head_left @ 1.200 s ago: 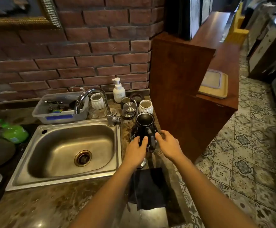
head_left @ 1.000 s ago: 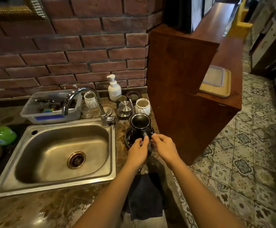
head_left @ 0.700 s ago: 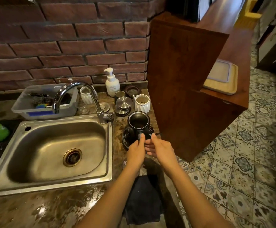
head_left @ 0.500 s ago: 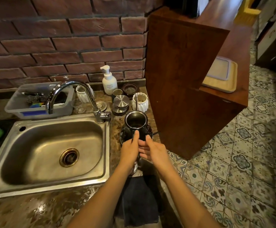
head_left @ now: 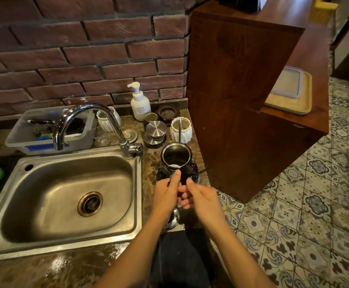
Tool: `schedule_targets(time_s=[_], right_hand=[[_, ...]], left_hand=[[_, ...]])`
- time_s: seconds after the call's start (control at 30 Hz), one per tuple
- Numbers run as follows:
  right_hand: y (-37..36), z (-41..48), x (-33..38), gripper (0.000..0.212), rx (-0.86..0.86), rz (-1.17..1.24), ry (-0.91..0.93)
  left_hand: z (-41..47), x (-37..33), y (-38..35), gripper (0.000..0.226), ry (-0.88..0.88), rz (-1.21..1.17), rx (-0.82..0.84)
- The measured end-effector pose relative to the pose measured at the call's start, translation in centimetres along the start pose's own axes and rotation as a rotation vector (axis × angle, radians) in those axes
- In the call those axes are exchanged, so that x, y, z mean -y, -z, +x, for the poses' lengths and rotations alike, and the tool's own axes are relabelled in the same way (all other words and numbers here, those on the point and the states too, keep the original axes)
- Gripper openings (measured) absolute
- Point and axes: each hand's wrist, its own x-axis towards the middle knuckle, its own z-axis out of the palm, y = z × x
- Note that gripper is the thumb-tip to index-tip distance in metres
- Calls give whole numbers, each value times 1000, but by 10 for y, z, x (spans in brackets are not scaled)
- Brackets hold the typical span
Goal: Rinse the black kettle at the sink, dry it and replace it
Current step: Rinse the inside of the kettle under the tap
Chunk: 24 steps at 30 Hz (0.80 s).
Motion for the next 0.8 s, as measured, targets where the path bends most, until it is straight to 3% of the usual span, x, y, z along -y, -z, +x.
schedule_targets(time_s=[0.1, 0.5, 0.8], right_hand=[[-2, 4, -8, 30, -81, -74, 65], [-18, 0, -17, 15, -122, 170, 27], [-26, -18, -3, 26, -120, 239, 50]], left_hand=[[2, 6, -5, 58, -11, -22, -66], [6, 9, -11, 74, -73, -6, -173], [-6, -8, 3, 66, -119, -59, -133]])
